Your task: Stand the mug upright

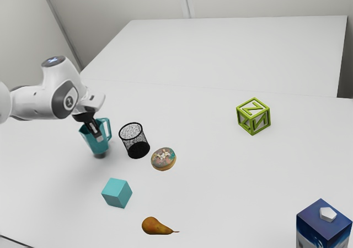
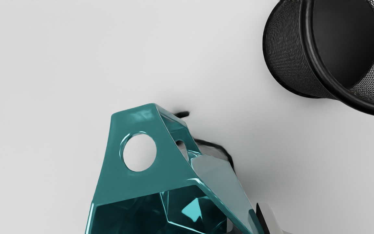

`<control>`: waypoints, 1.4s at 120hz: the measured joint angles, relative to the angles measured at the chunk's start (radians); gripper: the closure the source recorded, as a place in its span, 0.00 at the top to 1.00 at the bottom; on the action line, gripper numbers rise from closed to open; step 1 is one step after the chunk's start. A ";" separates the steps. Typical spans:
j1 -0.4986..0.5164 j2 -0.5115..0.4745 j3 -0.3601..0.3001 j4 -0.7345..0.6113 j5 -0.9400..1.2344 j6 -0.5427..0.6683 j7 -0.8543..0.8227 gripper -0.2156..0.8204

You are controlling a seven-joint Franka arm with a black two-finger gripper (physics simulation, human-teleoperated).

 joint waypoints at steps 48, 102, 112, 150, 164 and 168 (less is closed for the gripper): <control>-0.052 0.005 0.009 -0.043 0.022 0.070 -0.170 0.03; -0.032 0.008 0.021 -0.053 0.029 0.087 -0.260 0.46; -0.032 0.008 0.021 -0.049 0.028 0.084 -0.266 0.57; -0.061 -0.002 0.022 0.016 0.027 0.044 -0.284 0.74; -0.071 -0.011 0.022 0.074 0.029 -0.007 -0.289 0.76; -0.074 -0.014 0.022 0.100 0.030 -0.029 -0.291 0.77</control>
